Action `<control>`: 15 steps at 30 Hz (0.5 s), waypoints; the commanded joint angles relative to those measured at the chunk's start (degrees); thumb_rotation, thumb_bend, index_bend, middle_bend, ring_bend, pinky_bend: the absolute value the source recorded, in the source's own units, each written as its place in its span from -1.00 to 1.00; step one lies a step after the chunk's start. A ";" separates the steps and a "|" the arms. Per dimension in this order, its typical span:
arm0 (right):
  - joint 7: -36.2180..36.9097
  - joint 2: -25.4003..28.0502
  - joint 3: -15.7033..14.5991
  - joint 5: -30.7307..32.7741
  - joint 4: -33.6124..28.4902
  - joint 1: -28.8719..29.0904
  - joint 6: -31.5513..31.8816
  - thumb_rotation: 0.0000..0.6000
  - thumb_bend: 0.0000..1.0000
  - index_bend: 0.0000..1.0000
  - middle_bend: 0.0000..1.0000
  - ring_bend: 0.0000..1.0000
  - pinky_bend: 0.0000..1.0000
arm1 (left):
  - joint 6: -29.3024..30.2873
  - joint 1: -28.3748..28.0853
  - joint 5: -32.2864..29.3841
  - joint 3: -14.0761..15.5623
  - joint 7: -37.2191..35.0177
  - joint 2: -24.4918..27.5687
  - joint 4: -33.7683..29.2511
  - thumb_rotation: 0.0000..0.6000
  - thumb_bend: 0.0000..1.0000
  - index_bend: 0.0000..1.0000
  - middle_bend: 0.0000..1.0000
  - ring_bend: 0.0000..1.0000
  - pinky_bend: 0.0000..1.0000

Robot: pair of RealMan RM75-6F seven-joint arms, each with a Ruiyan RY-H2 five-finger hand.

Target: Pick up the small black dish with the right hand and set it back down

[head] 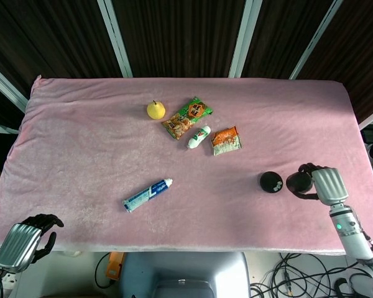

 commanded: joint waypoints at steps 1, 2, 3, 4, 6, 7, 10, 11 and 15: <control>-2.34 2.11 -0.66 1.33 -2.52 -1.66 -2.19 1.00 -0.70 0.28 0.05 -0.08 0.15 | -0.06 -0.02 -0.09 -0.04 0.08 0.00 -0.05 1.00 0.14 -0.09 -0.15 -0.24 0.03; -2.95 2.44 -0.80 1.46 -3.02 -1.88 -2.54 1.00 -0.70 0.26 0.00 -0.16 0.06 | -0.03 0.00 -0.12 -0.05 0.10 -0.01 -0.05 1.00 0.14 -0.09 -0.15 -0.24 0.03; -3.59 2.66 -0.87 1.59 -3.38 -2.12 -2.71 1.00 -0.70 0.22 -0.12 -0.33 -0.13 | 0.00 0.02 -0.13 -0.04 0.11 -0.01 -0.05 1.00 0.14 -0.09 -0.15 -0.24 0.03; -4.31 2.87 -0.88 1.75 -3.78 -2.42 -2.77 1.00 -0.70 0.18 -0.19 -0.43 -0.26 | 0.00 0.03 -0.13 -0.04 0.10 -0.01 -0.07 1.00 0.15 -0.09 -0.15 -0.24 0.03; -4.87 3.29 -0.92 2.03 -4.69 -2.91 -3.03 1.00 -0.70 0.08 -0.34 -0.61 -0.48 | 0.04 0.06 -0.12 -0.03 0.15 0.00 -0.08 1.00 0.15 -0.09 -0.15 -0.24 0.03; -4.91 3.63 -0.99 2.14 -5.29 -3.10 -3.32 1.00 -0.70 -0.03 -0.43 -0.70 -0.59 | 0.06 0.07 -0.09 -0.02 0.20 -0.02 -0.08 1.00 0.15 -0.09 -0.15 -0.24 0.03; -4.82 5.44 -1.33 2.34 -8.26 -3.58 -4.34 1.00 -0.70 -0.58 -0.72 -0.91 -0.77 | -0.03 0.06 -0.01 0.04 0.28 -0.04 -0.11 1.00 0.15 -0.09 -0.15 -0.24 0.03; -4.74 6.01 -1.35 2.31 -9.28 -3.77 -4.25 1.00 -0.70 -0.77 -0.81 -0.96 -0.82 | -0.07 0.02 -0.06 0.00 0.31 -0.05 -0.08 1.00 0.14 -0.09 -0.15 -0.24 0.03; -4.20 8.98 -1.61 1.38 -14.16 -4.94 -2.26 1.00 -0.70 -1.00 -0.99 -1.00 -0.90 | -0.10 0.00 -0.14 -0.05 0.27 -0.07 -0.06 1.00 0.15 -0.09 -0.15 -0.24 0.03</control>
